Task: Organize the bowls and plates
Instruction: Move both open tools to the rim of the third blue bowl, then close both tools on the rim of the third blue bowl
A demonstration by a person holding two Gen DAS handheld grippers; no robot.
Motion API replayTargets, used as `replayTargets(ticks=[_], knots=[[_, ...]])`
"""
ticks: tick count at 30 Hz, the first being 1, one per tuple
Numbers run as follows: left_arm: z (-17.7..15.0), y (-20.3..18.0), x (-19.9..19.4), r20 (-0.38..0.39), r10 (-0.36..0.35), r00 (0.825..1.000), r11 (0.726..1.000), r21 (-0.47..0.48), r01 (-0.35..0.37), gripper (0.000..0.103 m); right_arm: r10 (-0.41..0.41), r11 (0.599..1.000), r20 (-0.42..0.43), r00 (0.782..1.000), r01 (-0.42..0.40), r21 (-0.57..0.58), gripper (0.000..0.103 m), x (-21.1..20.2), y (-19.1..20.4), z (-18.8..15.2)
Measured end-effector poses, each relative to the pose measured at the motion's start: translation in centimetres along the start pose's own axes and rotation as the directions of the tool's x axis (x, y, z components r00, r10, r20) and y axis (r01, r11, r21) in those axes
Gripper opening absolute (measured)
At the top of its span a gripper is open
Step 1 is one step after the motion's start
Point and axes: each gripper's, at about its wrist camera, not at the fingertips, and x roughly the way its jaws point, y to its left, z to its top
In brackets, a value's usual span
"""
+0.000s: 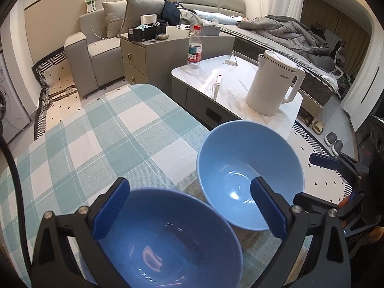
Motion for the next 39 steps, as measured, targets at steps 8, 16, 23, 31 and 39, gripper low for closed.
replayTargets(ticks=[8, 16, 23, 31, 39], knots=[[0.2, -0.8, 0.6, 0.0, -0.017, 1.0, 0.999, 0.033, 0.017, 0.095, -0.002, 1.0, -0.012, 1.0, 0.002, 0.016, 0.102, 0.7, -0.6, -0.1], [0.4, -1.6, 1.5, -0.027, -0.065, 0.998, 0.996, 0.062, 0.067, 0.069, -0.004, 1.0, -0.026, 1.0, 0.005, 0.031, 0.102, 1.2, -1.1, -0.4], [0.5, -1.7, 2.2, -0.041, -0.107, 0.993, 0.993, 0.044, 0.109, 0.051, -0.002, 0.999, -0.028, 1.0, 0.003, 0.037, 0.102, 1.2, -1.2, -0.6], [0.6, -1.7, 3.0, -0.056, -0.102, 0.993, 0.994, 0.034, 0.104, 0.047, 0.001, 0.999, -0.03, 1.0, 0.0, 0.042, 0.102, 1.2, -1.3, -0.8], [0.6, -1.6, 3.9, -0.078, -0.104, 0.992, 0.994, 0.029, 0.106, 0.047, 0.013, 0.999, -0.02, 1.0, -0.013, 0.038, 0.102, 1.1, -1.2, -0.8]])
